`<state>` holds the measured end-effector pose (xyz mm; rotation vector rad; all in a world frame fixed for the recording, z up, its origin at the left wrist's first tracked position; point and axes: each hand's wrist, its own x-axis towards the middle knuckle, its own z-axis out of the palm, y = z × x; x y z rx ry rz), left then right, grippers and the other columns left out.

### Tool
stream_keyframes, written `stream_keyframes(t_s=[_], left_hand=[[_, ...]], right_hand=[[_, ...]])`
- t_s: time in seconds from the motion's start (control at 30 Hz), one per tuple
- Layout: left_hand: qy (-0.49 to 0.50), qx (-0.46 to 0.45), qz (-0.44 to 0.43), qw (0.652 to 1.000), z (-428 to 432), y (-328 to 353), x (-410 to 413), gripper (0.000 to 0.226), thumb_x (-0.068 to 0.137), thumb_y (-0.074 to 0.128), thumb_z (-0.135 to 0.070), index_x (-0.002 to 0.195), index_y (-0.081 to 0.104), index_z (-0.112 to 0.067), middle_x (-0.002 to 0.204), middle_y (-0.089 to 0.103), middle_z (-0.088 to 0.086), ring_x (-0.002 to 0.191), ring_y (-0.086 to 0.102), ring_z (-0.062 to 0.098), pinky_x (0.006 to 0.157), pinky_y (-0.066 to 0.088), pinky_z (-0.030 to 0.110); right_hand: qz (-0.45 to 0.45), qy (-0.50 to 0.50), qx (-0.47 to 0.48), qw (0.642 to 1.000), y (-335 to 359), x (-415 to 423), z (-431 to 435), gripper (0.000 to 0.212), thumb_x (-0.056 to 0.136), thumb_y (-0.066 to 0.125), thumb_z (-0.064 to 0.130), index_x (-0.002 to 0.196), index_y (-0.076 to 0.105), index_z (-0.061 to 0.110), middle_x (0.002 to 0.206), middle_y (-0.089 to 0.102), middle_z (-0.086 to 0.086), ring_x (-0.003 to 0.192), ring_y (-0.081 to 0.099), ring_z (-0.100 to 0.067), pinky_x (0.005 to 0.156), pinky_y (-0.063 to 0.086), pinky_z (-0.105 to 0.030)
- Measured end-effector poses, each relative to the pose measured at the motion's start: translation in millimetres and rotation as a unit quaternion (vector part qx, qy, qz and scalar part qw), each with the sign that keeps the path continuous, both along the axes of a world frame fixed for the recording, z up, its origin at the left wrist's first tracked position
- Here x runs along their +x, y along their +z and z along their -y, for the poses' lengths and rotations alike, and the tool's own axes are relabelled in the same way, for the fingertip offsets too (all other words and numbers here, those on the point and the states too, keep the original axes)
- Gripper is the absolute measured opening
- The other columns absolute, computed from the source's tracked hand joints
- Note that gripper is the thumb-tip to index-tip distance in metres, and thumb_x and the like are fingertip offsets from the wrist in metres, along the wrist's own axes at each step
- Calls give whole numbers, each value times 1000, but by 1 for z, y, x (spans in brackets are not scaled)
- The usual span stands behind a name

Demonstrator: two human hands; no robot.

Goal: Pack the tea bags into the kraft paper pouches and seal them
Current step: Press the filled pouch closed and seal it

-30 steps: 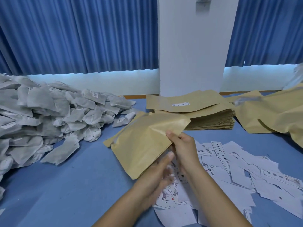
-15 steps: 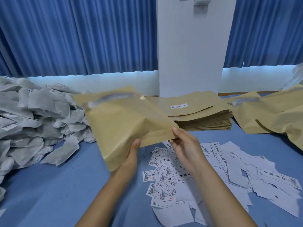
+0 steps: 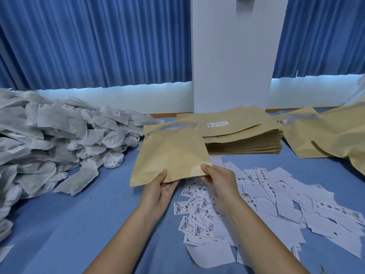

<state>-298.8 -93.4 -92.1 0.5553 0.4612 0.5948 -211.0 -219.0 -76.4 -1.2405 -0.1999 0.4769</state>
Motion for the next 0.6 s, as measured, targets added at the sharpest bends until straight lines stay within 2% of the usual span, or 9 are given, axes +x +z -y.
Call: stream_keyframes(t_s=[0.1, 0.23, 0.37, 0.47, 0.6], left_hand=[[-11, -18, -4, 1000, 2, -4, 0, 12, 97, 45, 0, 100, 56, 0, 87, 73, 18, 85, 69, 27, 97, 46, 45], [-22, -25, -6, 999, 5, -3, -2, 10, 97, 47, -1, 100, 57, 1, 87, 73, 19, 80, 72, 27, 91, 48, 42], [-32, -33, 5, 999, 10, -6, -1, 12, 97, 48, -3, 103, 57, 1, 92, 72, 20, 87, 70, 28, 92, 49, 43], [-49, -32, -3, 998, 13, -7, -2, 11, 97, 49, -7, 103, 57, -2, 91, 73, 17, 87, 71, 25, 78, 51, 39], [-63, -31, -20, 997, 13, -8, -2, 11, 97, 50, -10, 103, 57, -5, 90, 74, 14, 96, 66, 24, 79, 49, 36]], right_hand=[[-35, 4, 18, 999, -3, -7, -6, 7, 83, 69, 2, 77, 68, 3, 73, 69, -5, 62, 54, -14, 58, 50, -16], [-38, -36, -10, 999, -5, -6, -9, 11, 80, 71, 3, 70, 65, 6, 54, 60, 1, 52, 49, -13, 51, 44, -15], [-84, -26, 34, 996, -8, -10, -14, 7, 81, 69, 0, 77, 66, 5, 69, 66, -4, 56, 53, -14, 55, 46, -21], [-68, -15, 29, 997, -10, -12, -16, 8, 80, 71, 0, 80, 67, 6, 70, 68, -1, 53, 54, -11, 50, 47, -18], [-53, -33, 23, 998, -13, -11, -17, 10, 80, 70, 0, 80, 66, 9, 70, 66, -1, 48, 52, -9, 49, 47, -17]])
